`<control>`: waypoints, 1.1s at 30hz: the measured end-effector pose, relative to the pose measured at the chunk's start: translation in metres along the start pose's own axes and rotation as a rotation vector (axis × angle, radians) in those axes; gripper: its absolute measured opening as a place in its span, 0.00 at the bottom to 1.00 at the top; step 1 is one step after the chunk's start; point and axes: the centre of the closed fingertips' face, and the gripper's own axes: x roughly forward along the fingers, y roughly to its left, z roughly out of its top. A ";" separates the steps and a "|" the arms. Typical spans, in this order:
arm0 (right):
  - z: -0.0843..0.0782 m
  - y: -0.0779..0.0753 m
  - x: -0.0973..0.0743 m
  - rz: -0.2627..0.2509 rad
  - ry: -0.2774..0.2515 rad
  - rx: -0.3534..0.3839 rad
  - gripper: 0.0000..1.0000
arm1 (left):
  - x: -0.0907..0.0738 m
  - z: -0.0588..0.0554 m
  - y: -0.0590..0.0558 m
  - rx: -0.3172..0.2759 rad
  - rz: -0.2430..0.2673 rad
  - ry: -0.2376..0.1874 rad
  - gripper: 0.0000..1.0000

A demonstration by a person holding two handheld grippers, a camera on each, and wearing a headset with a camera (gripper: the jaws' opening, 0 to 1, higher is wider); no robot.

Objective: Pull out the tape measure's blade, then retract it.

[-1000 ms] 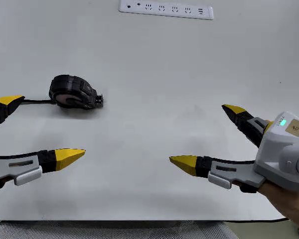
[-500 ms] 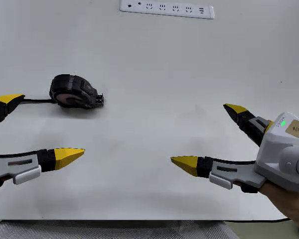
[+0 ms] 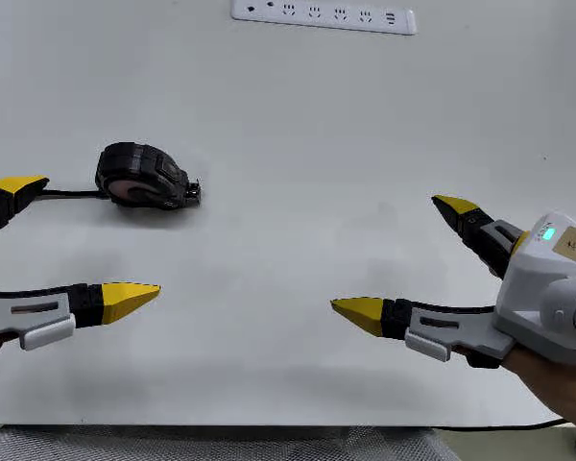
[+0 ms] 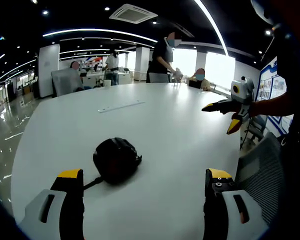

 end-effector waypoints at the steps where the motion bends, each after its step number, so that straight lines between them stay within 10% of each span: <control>1: 0.000 0.000 0.000 0.002 0.000 -0.001 0.99 | 0.000 0.000 0.001 0.001 -0.001 0.001 0.99; 33: 0.002 -0.009 0.028 0.112 0.036 -0.041 0.99 | 0.020 0.004 0.025 0.082 -0.093 0.078 0.99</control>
